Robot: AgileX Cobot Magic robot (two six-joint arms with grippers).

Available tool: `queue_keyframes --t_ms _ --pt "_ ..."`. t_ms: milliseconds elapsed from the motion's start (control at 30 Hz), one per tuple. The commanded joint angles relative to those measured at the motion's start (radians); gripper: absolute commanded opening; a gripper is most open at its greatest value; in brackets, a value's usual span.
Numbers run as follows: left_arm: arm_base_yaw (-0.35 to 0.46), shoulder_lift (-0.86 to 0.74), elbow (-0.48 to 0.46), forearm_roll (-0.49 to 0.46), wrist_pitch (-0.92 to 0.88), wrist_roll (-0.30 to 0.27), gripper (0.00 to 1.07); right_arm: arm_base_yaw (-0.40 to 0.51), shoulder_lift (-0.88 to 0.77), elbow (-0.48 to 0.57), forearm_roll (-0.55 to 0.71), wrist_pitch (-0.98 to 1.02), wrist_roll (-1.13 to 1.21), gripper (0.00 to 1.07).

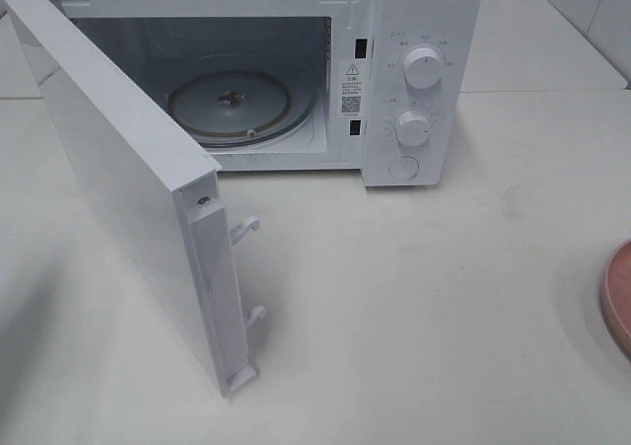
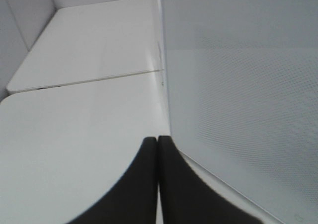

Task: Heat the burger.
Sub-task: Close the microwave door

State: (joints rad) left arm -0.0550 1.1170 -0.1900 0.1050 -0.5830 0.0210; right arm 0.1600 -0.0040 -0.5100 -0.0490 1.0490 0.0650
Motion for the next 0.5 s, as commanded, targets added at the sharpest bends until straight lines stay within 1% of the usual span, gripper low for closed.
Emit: queue_keyframes --t_ms 33,67,100,133,167,200,233,300,333,367,400,433,467,500 --pt "-0.087 0.110 -0.040 0.001 -0.113 -0.015 0.00 -0.005 -0.027 0.004 0.000 -0.010 -0.012 0.76" --pt "-0.087 0.110 -0.040 0.001 -0.113 -0.015 0.00 -0.005 -0.027 0.004 0.000 -0.010 -0.012 0.76" --pt "-0.129 0.161 -0.049 -0.021 -0.163 -0.015 0.00 -0.005 -0.027 0.004 0.000 -0.010 -0.012 0.76" --pt "-0.129 0.161 -0.049 -0.021 -0.163 -0.015 0.00 -0.005 -0.027 0.004 0.000 -0.010 -0.012 0.76" --pt "-0.145 0.182 -0.054 -0.041 -0.185 -0.015 0.00 -0.005 -0.027 0.004 0.000 -0.010 -0.012 0.76" --pt "-0.180 0.222 -0.066 -0.077 -0.213 -0.014 0.00 -0.005 -0.027 0.004 0.000 -0.010 -0.012 0.76" --pt "-0.180 0.222 -0.066 -0.077 -0.213 -0.014 0.00 -0.005 -0.027 0.004 0.000 -0.010 -0.012 0.76" --pt "-0.220 0.283 -0.087 -0.105 -0.247 -0.010 0.00 -0.005 -0.027 0.004 0.000 -0.010 -0.012 0.76" --pt "-0.220 0.283 -0.087 -0.105 -0.247 -0.010 0.00 -0.005 -0.027 0.004 0.000 -0.010 -0.012 0.76" --pt "-0.245 0.313 -0.106 -0.124 -0.258 -0.007 0.00 -0.005 -0.027 0.004 0.000 -0.010 -0.012 0.76" --pt "-0.245 0.313 -0.106 -0.124 -0.258 -0.007 0.00 -0.005 -0.027 0.004 0.000 -0.010 -0.012 0.76" --pt "-0.258 0.327 -0.119 -0.135 -0.259 -0.001 0.00 -0.005 -0.027 0.004 0.000 -0.010 -0.012 0.76" --pt "-0.288 0.352 -0.145 -0.166 -0.259 0.019 0.00 -0.005 -0.027 0.004 0.000 -0.010 -0.012 0.76" --pt "-0.288 0.352 -0.145 -0.166 -0.259 0.019 0.00 -0.005 -0.027 0.004 0.000 -0.010 -0.012 0.76"
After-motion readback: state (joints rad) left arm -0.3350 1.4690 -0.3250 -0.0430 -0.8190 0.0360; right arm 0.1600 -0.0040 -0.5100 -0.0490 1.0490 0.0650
